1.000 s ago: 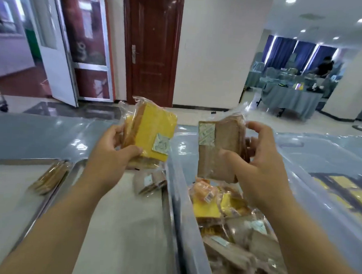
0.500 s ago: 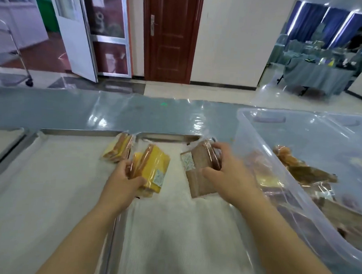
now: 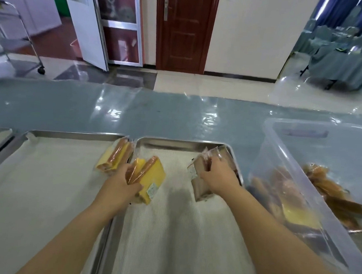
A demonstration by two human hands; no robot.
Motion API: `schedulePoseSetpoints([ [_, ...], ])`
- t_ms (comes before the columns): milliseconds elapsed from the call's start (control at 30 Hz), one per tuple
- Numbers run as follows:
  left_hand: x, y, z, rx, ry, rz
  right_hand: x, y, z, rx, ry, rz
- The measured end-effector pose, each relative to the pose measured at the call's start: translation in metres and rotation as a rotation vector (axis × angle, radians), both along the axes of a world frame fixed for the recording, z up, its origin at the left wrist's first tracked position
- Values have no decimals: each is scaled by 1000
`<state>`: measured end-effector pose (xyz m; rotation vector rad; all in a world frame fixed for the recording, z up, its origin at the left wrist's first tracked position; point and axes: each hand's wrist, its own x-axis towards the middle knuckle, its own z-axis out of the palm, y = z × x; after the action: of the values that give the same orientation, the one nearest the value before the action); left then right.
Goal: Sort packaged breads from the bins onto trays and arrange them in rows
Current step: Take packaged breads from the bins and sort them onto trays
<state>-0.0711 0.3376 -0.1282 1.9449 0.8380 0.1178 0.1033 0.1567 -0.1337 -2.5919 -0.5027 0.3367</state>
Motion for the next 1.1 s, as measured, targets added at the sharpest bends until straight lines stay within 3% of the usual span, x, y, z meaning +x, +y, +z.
schedulePoseSetpoints([
  [267, 65, 9, -12, 135, 78, -97, 75, 31, -34, 100, 184, -34],
  [400, 74, 11, -17, 165, 82, -95, 83, 26, -47, -223, 9, -18],
  [500, 74, 17, -20, 121, 50, -55, 79, 24, -44, -319, -173, -6],
  [633, 64, 28, -14, 103, -36, 1, 64, 35, -27, -270, -335, 76],
  [933, 9, 97, 12, 91, -299, 152, -1, 99, 0, -160, -297, 250],
  [1100, -7, 142, 5, 231, -338, 285, -27, 139, -7, -170, -272, 315],
])
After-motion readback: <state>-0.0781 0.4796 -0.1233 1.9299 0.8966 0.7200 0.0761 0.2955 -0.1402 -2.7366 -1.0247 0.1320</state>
